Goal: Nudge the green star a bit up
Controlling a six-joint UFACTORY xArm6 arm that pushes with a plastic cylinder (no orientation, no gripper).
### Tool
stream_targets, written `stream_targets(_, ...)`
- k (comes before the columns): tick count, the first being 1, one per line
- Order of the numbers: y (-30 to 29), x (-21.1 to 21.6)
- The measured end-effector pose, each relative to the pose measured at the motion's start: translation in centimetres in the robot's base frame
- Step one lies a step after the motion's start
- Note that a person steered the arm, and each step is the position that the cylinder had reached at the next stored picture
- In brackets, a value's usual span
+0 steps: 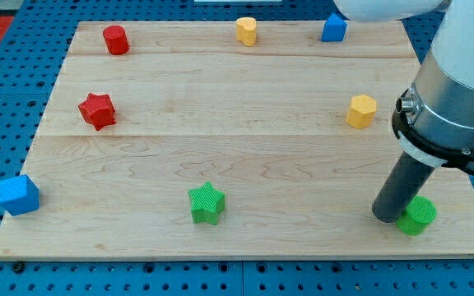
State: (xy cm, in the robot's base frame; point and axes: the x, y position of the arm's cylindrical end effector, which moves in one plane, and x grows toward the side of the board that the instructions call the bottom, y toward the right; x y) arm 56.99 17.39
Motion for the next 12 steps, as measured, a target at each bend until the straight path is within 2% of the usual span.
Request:
stream_targets(4, -0.2, 0.4)
stream_targets(6, -0.5, -1.8)
stream_targets(10, -3.0, 0.6)
stream_targets(12, -4.6, -1.2)
